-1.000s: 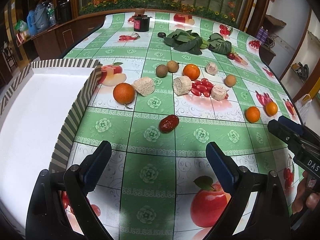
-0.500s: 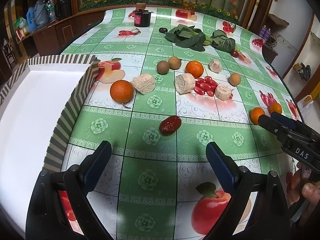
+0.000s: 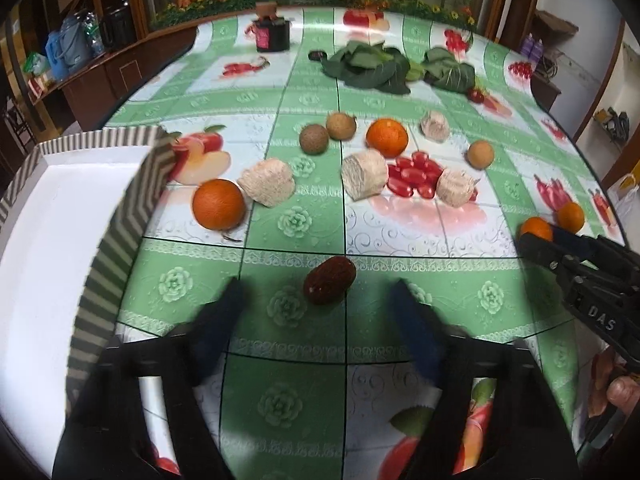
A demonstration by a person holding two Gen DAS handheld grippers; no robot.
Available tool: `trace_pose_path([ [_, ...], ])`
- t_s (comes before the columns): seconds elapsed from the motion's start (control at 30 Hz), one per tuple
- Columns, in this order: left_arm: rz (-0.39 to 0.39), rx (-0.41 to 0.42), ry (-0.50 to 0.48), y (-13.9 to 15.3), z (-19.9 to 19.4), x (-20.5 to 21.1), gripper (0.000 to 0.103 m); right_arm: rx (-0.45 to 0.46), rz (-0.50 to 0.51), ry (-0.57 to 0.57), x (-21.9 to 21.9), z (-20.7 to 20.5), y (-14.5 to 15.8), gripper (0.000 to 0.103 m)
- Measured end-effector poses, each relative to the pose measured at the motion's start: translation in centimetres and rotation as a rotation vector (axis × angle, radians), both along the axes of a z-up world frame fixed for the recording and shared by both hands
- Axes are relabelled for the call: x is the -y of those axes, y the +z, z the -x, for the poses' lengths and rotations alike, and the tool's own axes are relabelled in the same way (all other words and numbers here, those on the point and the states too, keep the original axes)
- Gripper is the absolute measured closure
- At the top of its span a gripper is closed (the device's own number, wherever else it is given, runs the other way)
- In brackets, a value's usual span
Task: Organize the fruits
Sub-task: 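Close the left gripper on the red date while the right grasps the orange, then carry the red date with the left gripper while the right carries the orange to the tray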
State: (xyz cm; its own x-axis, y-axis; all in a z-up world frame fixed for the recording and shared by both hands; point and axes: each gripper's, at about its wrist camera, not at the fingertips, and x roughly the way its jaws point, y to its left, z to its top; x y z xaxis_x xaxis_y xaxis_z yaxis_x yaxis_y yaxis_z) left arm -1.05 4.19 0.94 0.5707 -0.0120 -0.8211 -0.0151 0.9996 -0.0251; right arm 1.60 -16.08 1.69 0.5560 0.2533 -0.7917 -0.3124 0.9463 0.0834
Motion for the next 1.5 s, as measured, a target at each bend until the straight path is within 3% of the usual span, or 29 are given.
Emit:
trace_pose_path([
  [0.13, -0.002, 0.02, 0.0, 0.2, -0.1, -0.3, 0.073, 0.002, -0.008, -0.004, 0.2, 0.0, 0.0, 0.072],
  [0.23, 0.018, 0.015, 0.007, 0.3, 0.1, -1.0, 0.085, -0.004, -0.02, -0.009, 0.3, 0.1, 0.0, 0.072],
  [0.7, 0.165, 0.031, -0.067, 3.9, 4.2, -3.4, 0.085, 0.015, -0.083, 0.095, -3.8, 3.2, 2.5, 0.073],
  [1.1, 0.07, 0.09, 0.03, 7.3, 4.9, -9.7, 0.085, 0.021, -0.152, 0.257, -11.3, 3.6, 5.0, 0.073],
  [1.33, 0.08, 0.086, 0.084, 8.1, 4.5, -14.2, 0.085, 0.009, -0.151, 0.336, -15.7, 3.0, 5.3, 0.073],
  [1.5, 0.129, 0.052, 0.129, 7.6, 3.5, -17.4, 0.085, 0.007, -0.152, 0.388, -18.8, 2.5, 5.9, 0.073],
])
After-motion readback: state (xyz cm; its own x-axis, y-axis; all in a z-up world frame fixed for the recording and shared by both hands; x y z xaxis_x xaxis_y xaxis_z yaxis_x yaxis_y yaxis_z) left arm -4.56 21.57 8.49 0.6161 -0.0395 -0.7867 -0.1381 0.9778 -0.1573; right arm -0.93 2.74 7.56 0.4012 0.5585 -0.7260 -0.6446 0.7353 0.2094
